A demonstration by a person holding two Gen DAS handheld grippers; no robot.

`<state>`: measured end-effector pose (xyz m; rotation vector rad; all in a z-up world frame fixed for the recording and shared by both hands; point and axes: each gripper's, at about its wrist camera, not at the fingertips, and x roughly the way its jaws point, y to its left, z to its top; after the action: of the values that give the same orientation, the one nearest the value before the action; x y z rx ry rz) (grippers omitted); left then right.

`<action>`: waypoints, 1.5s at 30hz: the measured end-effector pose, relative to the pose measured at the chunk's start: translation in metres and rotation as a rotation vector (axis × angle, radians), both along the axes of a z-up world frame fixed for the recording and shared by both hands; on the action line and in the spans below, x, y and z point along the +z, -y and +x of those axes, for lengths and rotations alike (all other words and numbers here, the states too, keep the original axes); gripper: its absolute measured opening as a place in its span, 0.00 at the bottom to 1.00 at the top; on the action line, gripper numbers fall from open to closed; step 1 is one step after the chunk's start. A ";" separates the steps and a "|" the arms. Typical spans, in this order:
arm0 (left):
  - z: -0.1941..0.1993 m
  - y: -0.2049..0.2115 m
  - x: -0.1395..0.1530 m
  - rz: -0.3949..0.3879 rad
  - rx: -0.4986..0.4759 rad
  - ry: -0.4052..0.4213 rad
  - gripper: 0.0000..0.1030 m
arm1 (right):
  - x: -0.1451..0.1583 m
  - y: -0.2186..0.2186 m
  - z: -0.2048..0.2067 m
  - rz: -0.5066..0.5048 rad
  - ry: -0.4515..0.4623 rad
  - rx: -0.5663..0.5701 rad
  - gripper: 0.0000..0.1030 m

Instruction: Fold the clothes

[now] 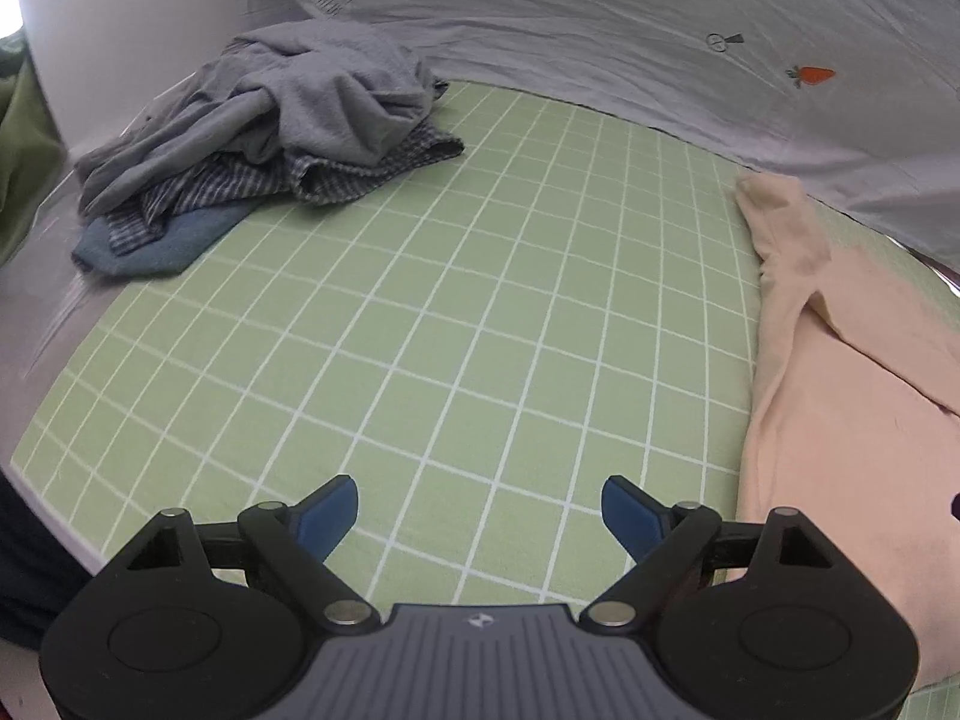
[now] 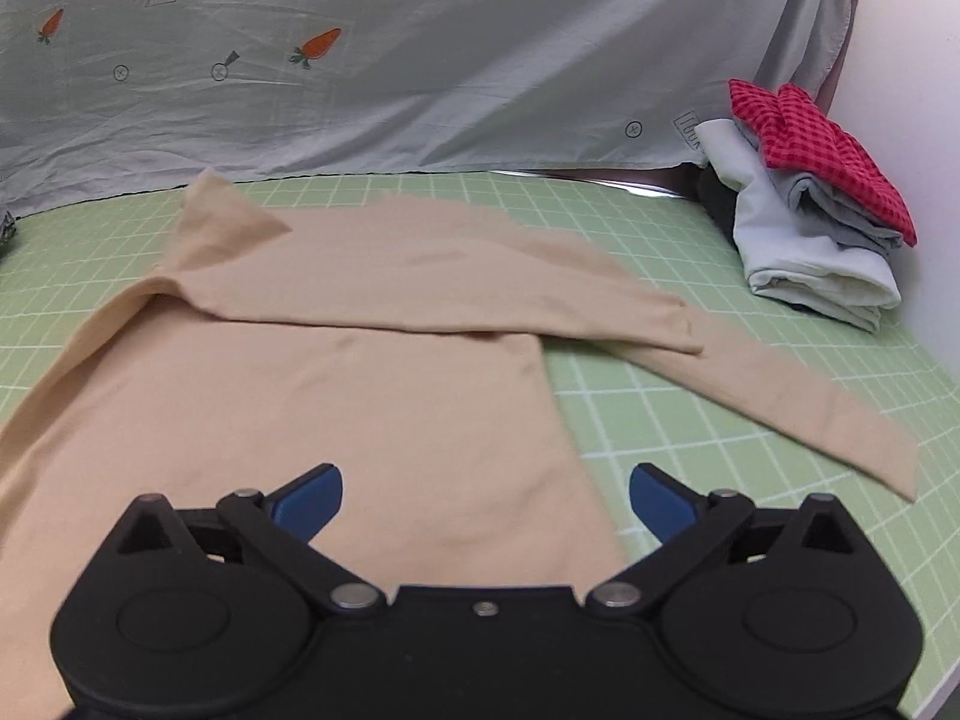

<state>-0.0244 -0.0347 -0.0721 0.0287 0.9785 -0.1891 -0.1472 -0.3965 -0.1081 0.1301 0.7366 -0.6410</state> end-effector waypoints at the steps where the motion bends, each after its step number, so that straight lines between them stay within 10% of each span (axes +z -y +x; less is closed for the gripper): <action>1: 0.005 -0.002 0.000 -0.003 -0.029 0.006 0.86 | -0.001 -0.015 0.003 0.010 0.008 -0.006 1.00; 7: 0.024 -0.021 -0.004 -0.003 -0.166 0.011 0.86 | -0.013 -0.107 0.026 0.078 0.038 0.007 0.99; 14: 0.034 -0.042 -0.015 -0.005 -0.226 -0.026 0.86 | -0.026 -0.196 0.049 0.109 0.017 0.143 0.68; 20: 0.034 -0.050 -0.017 -0.011 -0.258 -0.036 0.86 | -0.028 -0.227 0.055 0.128 0.013 0.201 0.61; 25: 0.033 -0.057 -0.018 -0.015 -0.254 -0.040 0.86 | -0.031 -0.226 0.060 0.127 -0.005 0.180 0.37; 28: 0.032 -0.059 -0.018 -0.018 -0.246 -0.039 0.86 | -0.030 -0.220 0.061 0.134 -0.001 0.182 0.05; 45: 0.017 0.012 -0.004 -0.066 -0.261 -0.001 0.86 | 0.011 -0.103 -0.004 0.273 0.174 -0.053 0.03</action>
<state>-0.0076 -0.0468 -0.0762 0.0962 0.9676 -0.4607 -0.1516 -0.2934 -0.0969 0.4521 0.6506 -0.5692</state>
